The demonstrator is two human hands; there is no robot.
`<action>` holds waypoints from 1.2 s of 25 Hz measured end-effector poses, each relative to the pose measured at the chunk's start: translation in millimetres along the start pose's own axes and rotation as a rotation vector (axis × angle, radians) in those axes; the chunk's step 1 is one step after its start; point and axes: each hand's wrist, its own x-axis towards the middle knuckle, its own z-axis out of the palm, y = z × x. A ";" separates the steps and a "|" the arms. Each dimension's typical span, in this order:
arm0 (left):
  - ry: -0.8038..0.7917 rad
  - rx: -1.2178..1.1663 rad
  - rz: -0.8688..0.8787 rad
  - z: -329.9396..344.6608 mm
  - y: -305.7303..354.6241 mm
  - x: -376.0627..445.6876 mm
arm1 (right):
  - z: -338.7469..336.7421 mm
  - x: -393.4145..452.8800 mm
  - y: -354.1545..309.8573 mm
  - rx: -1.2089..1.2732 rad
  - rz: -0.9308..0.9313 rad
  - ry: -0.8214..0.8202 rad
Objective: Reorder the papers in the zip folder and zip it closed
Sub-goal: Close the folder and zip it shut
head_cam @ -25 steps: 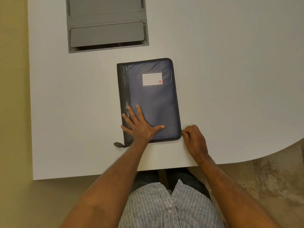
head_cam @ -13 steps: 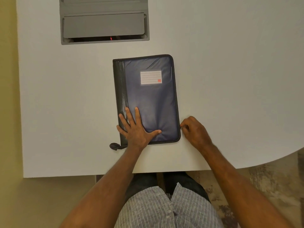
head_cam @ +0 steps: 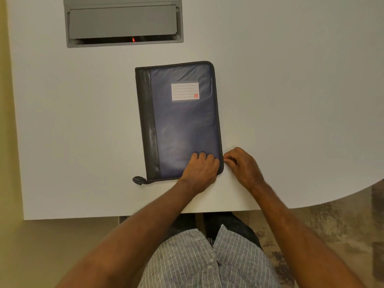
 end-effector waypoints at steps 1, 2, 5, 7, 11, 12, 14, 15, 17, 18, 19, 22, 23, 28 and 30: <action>-0.029 0.030 0.046 1.3 1.7 2.0 | 0.0 0.2 0.3 0.006 0.005 0.013; -0.062 0.067 0.093 1.8 4.4 2.9 | 0.1 -0.1 0.8 0.009 0.008 0.028; -0.144 0.125 0.137 -4.4 12.8 6.1 | 1.0 -0.5 2.1 0.008 -0.015 0.082; -0.142 0.137 0.119 -10.8 14.8 9.4 | 0.9 2.6 4.6 0.010 -0.023 0.100; -0.128 0.214 0.165 -13.6 19.0 13.0 | -2.1 11.5 6.1 -0.003 -0.054 0.109; -0.115 0.224 0.174 -14.8 19.1 13.5 | -1.8 12.2 5.8 -0.012 -0.061 0.113; -0.110 0.246 0.183 -16.4 18.9 13.8 | -0.2 13.1 6.8 -0.022 -0.074 0.126; -0.112 0.241 0.186 -16.1 19.3 14.6 | 0.0 13.5 8.1 -0.023 -0.081 0.127; -0.115 0.244 0.186 -14.3 20.2 15.5 | -1.5 15.8 10.7 -0.031 -0.107 0.116; -0.108 0.233 0.181 -13.8 20.8 15.0 | -3.0 17.2 12.1 -0.038 -0.124 0.102; -0.099 0.213 0.169 -14.3 21.0 13.9 | -4.3 17.8 12.7 -0.045 -0.139 0.084; -0.098 0.183 0.136 -10.8 23.8 9.4 | -1.6 11.3 13.9 -0.080 -0.149 0.048; -0.094 0.172 0.140 -9.0 25.1 7.6 | -0.7 8.0 15.5 -0.078 -0.144 0.049; -0.064 0.105 0.110 -8.7 28.9 3.7 | 1.7 2.4 17.2 -0.026 -0.055 0.162; -0.062 0.115 0.089 -10.0 27.5 6.7 | 1.9 2.0 15.0 -0.016 -0.045 0.182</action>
